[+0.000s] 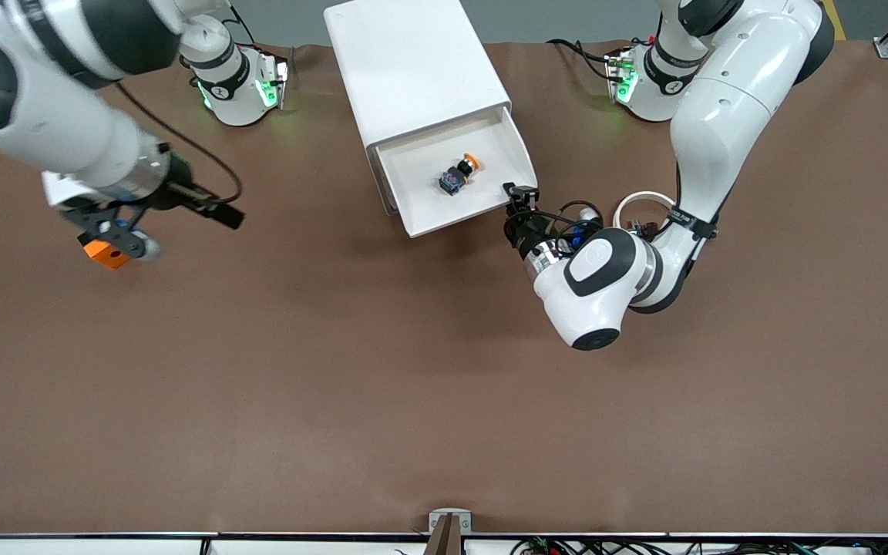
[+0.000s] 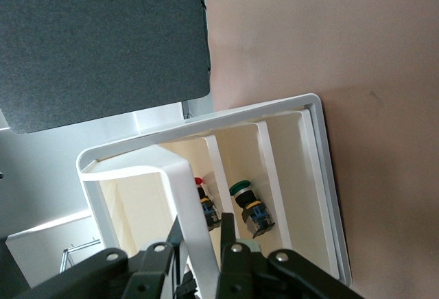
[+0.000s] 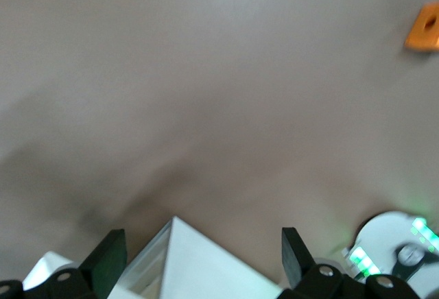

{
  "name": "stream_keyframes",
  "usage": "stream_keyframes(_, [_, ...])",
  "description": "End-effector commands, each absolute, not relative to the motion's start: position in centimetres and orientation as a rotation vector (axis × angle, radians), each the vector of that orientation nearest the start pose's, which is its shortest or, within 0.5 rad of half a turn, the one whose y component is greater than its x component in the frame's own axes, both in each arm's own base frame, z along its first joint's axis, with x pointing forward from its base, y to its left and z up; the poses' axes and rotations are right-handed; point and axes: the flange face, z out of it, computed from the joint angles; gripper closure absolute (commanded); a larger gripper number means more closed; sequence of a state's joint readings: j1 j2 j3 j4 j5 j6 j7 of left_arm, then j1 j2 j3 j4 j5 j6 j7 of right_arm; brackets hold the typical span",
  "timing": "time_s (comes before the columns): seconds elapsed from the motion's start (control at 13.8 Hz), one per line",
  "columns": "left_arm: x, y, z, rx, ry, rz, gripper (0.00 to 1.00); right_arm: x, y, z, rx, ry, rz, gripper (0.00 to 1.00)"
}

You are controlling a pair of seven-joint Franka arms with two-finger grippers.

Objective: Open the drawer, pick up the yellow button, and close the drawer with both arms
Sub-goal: 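Reach the right gripper over the open drawer toward a button, then grasp the blue-black push button with the right gripper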

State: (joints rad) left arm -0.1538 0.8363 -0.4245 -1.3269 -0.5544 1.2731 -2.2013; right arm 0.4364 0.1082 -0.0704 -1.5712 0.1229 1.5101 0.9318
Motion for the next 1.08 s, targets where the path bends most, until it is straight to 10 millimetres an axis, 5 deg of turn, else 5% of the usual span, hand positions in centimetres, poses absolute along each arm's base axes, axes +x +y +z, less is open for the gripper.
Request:
stream_keyframes(0.0, [54.4, -35.3, 27.7, -1.485, -1.672, 1.26, 0.76, 50.0, 28.9, 56.4, -2.961, 1.053, 0.287, 0.0])
stream_keyframes(0.14, [54.3, -35.3, 27.6, -1.485, -1.67, 1.261, 0.68, 47.5, 33.1, 55.4, -2.931, 1.151, 0.265, 0.0])
stream_keyframes(0.43, [54.3, -35.3, 27.6, -1.487, -1.667, 1.264, 0.02, 43.2, 39.3, 52.4, -2.83, 1.304, 0.213, 0.0])
stream_keyframes(1.01, [55.4, -34.4, 28.8, -1.508, -1.696, 1.271, 0.0, 39.1, 47.7, 48.5, -2.712, 1.441, 0.148, 0.0])
